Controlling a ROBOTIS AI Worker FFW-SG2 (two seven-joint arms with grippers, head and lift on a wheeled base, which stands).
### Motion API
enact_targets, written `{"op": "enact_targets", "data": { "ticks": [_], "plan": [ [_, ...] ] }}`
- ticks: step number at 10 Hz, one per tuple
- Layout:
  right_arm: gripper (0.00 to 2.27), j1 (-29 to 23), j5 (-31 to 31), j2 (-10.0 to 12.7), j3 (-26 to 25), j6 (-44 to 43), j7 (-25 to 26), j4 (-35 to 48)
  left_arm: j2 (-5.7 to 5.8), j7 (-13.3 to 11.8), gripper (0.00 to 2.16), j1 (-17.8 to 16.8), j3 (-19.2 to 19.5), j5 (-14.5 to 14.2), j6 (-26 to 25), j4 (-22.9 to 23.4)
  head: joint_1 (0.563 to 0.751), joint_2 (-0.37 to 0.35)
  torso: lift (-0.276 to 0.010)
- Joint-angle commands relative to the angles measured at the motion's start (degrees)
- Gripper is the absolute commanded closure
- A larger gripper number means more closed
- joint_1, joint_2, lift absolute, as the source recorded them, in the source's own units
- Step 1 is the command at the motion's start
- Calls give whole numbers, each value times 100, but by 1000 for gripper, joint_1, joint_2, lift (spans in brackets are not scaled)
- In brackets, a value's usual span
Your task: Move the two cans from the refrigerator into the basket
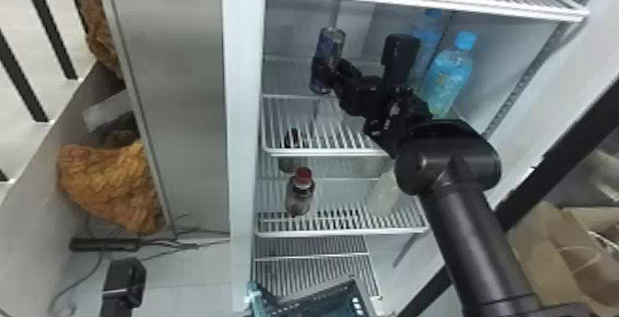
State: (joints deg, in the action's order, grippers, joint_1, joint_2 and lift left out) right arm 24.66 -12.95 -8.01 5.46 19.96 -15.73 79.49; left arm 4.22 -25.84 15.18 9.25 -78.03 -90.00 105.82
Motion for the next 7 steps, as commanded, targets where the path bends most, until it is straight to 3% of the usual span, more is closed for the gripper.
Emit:
{"op": "enact_targets", "data": {
  "ticks": [1,7],
  "plan": [
    [1228,-117,4,-17,-9,1,0,172,0,0,1196,0,0,-1,-3,0,695,-197,-35],
    [1228,-1312,16,-140,-272,563,18,2140,-18,0,1196,0,0,-1,-3,0,695,-208,-35]
  ]
}}
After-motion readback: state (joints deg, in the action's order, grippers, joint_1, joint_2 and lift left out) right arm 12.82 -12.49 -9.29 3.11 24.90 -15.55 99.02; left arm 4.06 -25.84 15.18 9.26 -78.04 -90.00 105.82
